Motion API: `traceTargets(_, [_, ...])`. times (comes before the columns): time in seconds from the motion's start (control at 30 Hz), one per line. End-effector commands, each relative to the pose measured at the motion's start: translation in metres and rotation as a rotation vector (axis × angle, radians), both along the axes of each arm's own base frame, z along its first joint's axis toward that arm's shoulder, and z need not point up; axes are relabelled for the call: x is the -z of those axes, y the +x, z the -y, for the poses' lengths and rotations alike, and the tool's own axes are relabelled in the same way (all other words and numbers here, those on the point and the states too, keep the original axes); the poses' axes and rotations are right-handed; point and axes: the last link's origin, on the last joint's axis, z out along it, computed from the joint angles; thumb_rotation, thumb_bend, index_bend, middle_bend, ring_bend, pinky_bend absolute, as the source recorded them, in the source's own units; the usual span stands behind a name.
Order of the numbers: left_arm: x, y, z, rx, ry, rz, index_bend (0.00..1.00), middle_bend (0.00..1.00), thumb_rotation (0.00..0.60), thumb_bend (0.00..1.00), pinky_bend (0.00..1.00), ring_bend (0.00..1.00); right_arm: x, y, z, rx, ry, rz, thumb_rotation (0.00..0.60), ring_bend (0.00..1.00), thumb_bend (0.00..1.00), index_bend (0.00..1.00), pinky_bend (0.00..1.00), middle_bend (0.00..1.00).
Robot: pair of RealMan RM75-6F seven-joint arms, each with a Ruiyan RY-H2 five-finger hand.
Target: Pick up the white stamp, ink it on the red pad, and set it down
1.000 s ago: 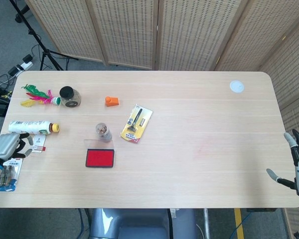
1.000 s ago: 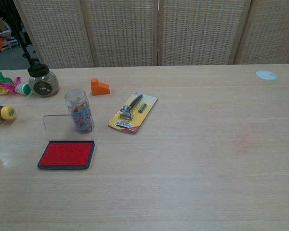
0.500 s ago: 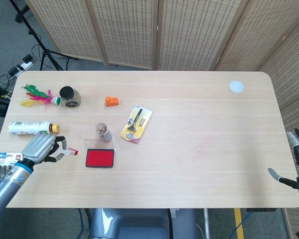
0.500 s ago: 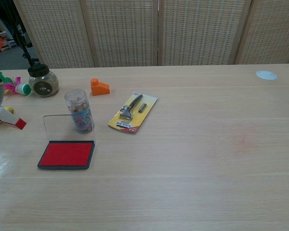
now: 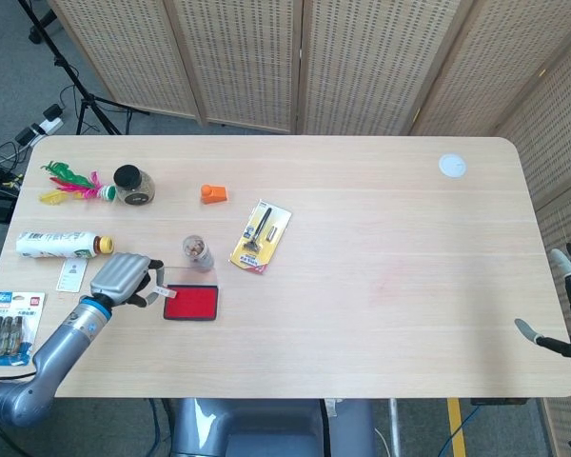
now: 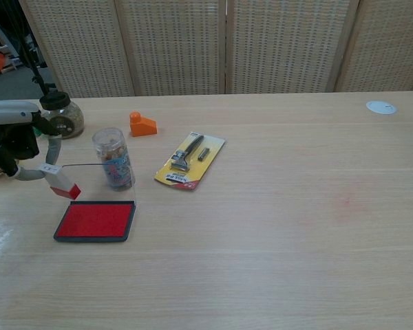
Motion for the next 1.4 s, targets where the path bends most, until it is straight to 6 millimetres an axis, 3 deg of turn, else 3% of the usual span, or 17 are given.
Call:
traceTargets(0.03, [0.017, 0.013, -0.001, -0.022, -0.047, 0.011, 0.61, 1.0, 0.6, 0.37, 1.0, 1.0, 0.0, 0.0, 0.0, 0.002, 0.001, 0.001, 0.6, 0.0, 0.0, 0.0, 0.0, 0.0])
traceTargets(0.57, [0.045, 0.004, 0.001, -0.053, -0.067, -0.003, 0.62, 1.0, 0.6, 0.38, 1.0, 1.0, -0.001, -0.002, 0.001, 0.005, 0.003, 0.009, 0.6, 0.0, 0.0, 0.0, 0.0, 0.0])
traceTargets(1.4, [0.058, -0.006, -0.001, -0.077, -0.071, -0.037, 0.63, 1.0, 0.6, 0.38, 1.0, 1.0, -0.001, -0.003, 0.001, 0.006, 0.006, 0.01, 0.6, 0.0, 0.0, 0.0, 0.0, 0.0])
